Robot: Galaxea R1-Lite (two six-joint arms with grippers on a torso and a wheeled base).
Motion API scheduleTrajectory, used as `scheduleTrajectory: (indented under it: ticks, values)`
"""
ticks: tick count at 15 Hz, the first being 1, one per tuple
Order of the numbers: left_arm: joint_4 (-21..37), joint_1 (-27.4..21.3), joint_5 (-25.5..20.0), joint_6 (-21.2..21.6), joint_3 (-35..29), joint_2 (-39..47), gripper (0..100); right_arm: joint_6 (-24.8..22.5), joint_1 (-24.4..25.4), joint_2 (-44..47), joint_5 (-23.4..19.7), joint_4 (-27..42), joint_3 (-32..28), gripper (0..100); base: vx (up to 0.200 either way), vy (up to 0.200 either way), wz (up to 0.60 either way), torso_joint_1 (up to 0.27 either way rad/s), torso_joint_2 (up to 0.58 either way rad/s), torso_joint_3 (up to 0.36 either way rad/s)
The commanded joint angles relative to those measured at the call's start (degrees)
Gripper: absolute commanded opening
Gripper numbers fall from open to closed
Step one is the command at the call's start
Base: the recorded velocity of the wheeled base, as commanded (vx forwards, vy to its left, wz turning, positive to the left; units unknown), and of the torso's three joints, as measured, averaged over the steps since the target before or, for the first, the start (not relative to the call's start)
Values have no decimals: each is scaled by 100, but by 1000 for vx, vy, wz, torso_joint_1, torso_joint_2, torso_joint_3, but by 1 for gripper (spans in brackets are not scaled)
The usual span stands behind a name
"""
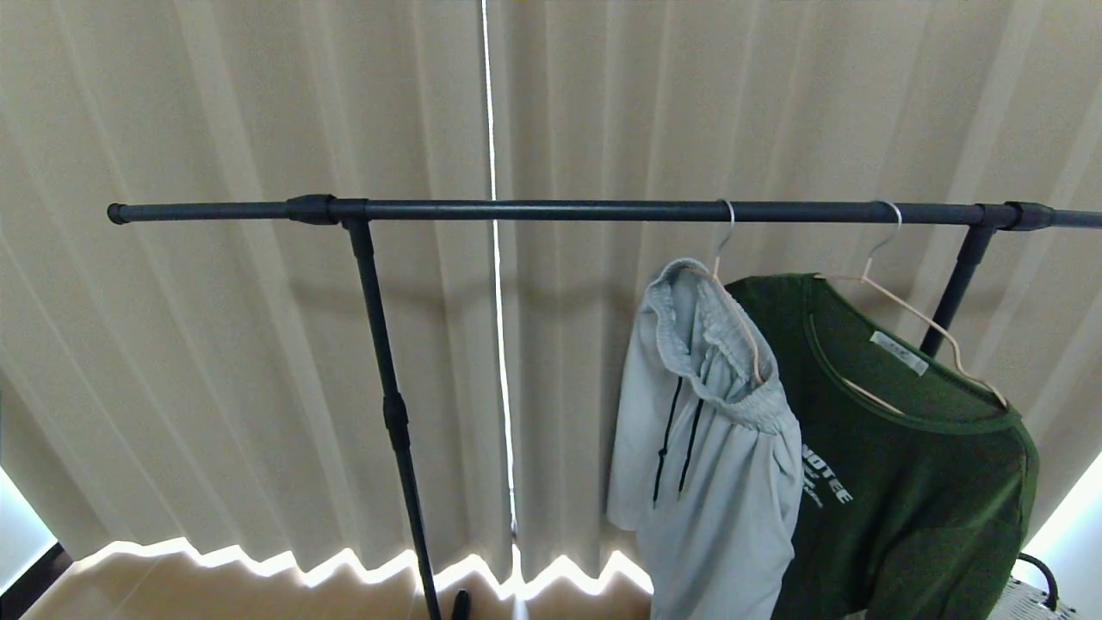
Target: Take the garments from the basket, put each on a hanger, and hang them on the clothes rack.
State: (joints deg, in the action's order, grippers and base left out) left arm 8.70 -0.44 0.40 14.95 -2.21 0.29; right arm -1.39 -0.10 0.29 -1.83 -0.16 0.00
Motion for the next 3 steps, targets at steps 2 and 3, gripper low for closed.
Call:
scheduleTrajectory:
  ticks: [2,3]
  values:
    - [0,0,4,0,1,-3,100,-2,1,-3,-2,-2,0,100,0,0,0,0,0,0]
    - [0,0,4,0,1,-3,100,-10,1,-3,-2,-2,0,100,0,0,0,0,0,0]
